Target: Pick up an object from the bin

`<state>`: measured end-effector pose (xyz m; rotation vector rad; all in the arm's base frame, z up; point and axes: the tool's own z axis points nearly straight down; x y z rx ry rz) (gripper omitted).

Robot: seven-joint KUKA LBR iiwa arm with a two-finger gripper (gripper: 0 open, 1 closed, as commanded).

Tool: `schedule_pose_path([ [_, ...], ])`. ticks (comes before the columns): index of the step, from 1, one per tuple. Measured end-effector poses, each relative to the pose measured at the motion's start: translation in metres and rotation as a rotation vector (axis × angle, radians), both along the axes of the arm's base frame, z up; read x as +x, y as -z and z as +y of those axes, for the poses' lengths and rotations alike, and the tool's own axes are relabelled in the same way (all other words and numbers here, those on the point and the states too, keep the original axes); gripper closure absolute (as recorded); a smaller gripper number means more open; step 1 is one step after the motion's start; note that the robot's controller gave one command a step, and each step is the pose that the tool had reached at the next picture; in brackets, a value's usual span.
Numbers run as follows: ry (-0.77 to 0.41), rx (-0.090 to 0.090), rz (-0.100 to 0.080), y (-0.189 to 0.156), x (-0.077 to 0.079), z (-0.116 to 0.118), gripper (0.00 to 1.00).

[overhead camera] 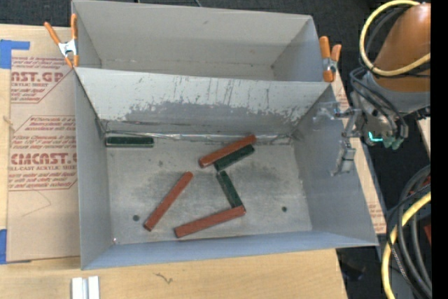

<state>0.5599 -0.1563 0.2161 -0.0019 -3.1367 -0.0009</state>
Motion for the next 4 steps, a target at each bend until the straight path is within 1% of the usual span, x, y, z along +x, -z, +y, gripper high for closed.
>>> schedule_pose_path([
  [1,-0.288,0.002,-0.006,0.149,0.027,0.085,0.0],
  [2,-0.362,0.005,-0.01,0.115,0.015,0.212,0.0],
  [3,-0.609,0.005,-0.004,0.117,-0.045,0.326,0.0],
  [4,-0.631,0.002,-0.004,0.147,-0.036,0.306,0.0],
])
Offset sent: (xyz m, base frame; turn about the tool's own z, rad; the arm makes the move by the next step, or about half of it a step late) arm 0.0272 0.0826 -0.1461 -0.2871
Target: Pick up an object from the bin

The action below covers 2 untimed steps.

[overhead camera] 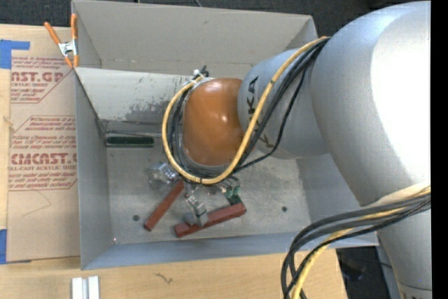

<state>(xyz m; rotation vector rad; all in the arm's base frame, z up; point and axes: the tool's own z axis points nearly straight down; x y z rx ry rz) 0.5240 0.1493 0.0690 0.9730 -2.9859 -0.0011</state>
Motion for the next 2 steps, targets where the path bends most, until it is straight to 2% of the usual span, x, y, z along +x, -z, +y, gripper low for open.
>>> schedule_pose_path([
  [1,0.001,0.002,-0.003,-0.0013,0.0008,0.0015,0.0],
  [2,0.0,0.001,-0.002,-0.0004,0.0001,0.001,1.0],
])
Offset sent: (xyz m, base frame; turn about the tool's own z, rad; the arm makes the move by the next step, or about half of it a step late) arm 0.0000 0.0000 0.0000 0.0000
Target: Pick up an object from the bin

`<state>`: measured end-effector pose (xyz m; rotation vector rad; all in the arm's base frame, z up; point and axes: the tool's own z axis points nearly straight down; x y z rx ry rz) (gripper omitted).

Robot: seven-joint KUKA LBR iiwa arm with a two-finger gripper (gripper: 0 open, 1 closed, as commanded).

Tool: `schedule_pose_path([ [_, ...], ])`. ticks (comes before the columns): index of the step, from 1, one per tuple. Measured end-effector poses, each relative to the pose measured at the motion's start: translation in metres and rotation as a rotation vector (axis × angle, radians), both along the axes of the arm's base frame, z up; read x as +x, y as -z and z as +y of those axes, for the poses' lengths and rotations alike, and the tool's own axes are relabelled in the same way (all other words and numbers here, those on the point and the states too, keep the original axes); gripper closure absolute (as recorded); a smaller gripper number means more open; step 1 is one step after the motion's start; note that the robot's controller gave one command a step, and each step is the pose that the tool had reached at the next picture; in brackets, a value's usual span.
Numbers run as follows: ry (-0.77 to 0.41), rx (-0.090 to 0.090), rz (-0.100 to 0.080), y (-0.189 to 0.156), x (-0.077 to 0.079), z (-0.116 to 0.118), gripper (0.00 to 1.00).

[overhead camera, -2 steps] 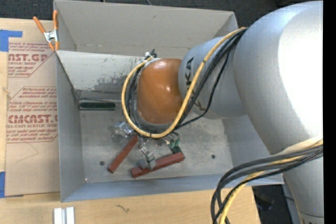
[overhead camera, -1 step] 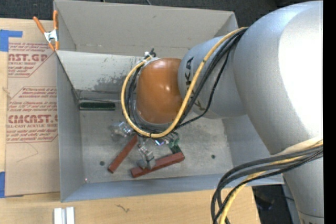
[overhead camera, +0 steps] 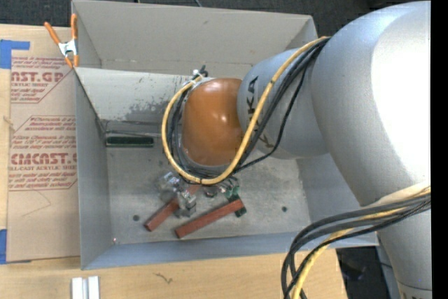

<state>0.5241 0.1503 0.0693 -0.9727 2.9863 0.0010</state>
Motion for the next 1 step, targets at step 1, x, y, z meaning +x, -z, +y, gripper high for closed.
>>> schedule_pose_path([
  [1,0.0,0.002,-0.009,-0.1132,0.0018,0.0013,1.0],
])
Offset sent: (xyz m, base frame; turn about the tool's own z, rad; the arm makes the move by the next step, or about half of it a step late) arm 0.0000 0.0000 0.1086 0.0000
